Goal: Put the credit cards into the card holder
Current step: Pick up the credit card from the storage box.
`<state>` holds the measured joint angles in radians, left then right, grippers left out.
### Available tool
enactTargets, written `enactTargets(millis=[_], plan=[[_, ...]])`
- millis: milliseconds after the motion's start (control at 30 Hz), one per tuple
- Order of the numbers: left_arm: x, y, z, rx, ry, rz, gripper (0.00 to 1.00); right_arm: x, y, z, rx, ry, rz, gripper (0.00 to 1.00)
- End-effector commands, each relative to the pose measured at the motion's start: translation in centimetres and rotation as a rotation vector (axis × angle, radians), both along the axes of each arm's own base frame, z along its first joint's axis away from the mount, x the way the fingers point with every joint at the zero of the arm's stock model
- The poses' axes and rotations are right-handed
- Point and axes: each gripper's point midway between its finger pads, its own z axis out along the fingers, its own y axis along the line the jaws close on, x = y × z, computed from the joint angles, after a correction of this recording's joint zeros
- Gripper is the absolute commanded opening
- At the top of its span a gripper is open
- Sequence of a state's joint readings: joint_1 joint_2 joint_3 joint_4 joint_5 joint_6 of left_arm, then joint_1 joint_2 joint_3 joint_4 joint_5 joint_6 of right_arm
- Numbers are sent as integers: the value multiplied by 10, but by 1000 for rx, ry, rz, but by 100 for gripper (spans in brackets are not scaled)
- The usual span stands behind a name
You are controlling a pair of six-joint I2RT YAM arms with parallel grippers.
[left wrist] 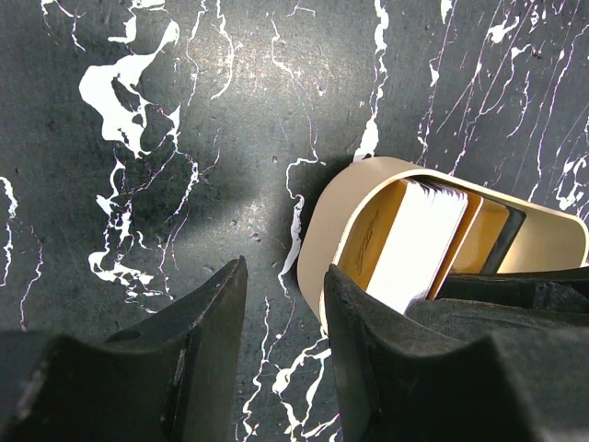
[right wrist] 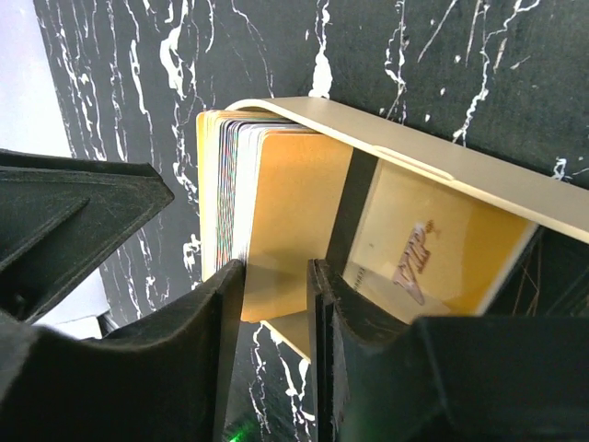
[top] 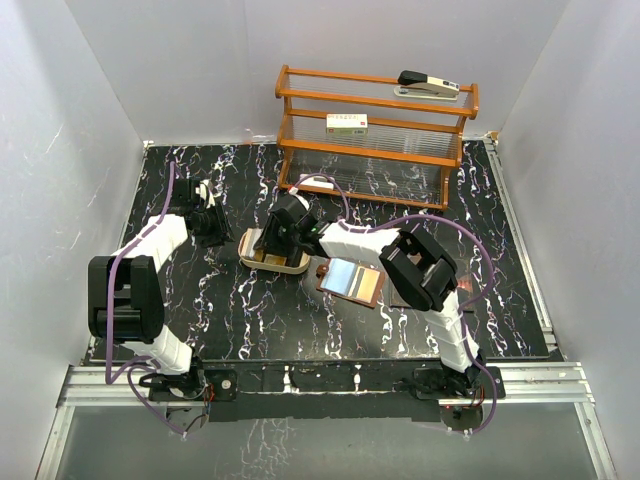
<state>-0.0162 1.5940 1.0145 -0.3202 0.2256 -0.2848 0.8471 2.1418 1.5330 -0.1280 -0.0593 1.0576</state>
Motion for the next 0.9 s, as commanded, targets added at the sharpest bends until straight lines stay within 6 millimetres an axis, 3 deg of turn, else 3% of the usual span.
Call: enactTargets(millis=[0, 200, 467, 867], plan=[[-1, -1, 2, -13, 0, -4, 38, 8, -5, 19, -7, -51, -38, 30], [-1, 1, 2, -4, -3, -2, 38, 9, -11, 23, -15, -68, -59, 26], [-1, 3, 3, 6, -4, 4, 38, 9, -11, 28, -7, -93, -44, 10], [-1, 5, 2, 19, -3, 9, 38, 9, -36, 20, -132, -97, -84, 9]])
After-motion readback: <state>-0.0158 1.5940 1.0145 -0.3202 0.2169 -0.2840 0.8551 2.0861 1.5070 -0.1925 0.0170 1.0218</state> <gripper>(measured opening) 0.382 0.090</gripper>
